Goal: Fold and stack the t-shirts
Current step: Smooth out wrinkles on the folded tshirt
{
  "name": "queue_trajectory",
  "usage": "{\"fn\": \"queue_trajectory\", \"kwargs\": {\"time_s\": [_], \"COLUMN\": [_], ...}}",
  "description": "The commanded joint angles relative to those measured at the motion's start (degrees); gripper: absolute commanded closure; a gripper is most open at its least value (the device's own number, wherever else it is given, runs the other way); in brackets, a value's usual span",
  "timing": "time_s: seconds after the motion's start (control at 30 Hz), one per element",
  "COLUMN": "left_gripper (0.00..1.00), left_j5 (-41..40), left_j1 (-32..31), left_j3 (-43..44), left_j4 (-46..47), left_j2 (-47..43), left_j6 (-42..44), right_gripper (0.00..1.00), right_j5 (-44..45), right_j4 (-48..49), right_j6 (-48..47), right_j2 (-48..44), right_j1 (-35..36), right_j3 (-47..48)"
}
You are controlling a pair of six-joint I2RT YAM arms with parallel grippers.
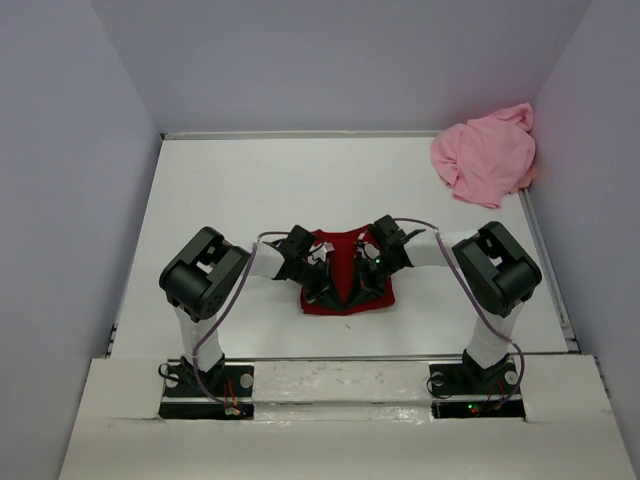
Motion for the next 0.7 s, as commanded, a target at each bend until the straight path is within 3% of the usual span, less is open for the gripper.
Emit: {"fn": "queue_trajectory", "kwargs": {"time_s": [0.0, 0.27, 0.67], "left_gripper": [1.00, 1.00, 1.00], "left_j5": [-3.75, -8.75, -9.20], "left_j1": [-1.11, -0.06, 2.32], "left_j3": [-1.24, 0.25, -1.50], "left_j4": [0.17, -7.10, -7.74], "left_j2": [2.15, 0.31, 0.39], "left_j6": [0.25, 2.70, 3.85], "right_gripper": [1.00, 1.00, 1.00], "right_j5": [11.40, 16.76, 20.02], "right_j4": [-8.60, -13.09, -16.60], "right_j6": [0.28, -0.42, -3.67], "right_j2": [7.03, 5.90, 2.90], "right_j1": [1.06, 1.06, -1.91], "right_j3": [-2.66, -2.92, -3.80]}}
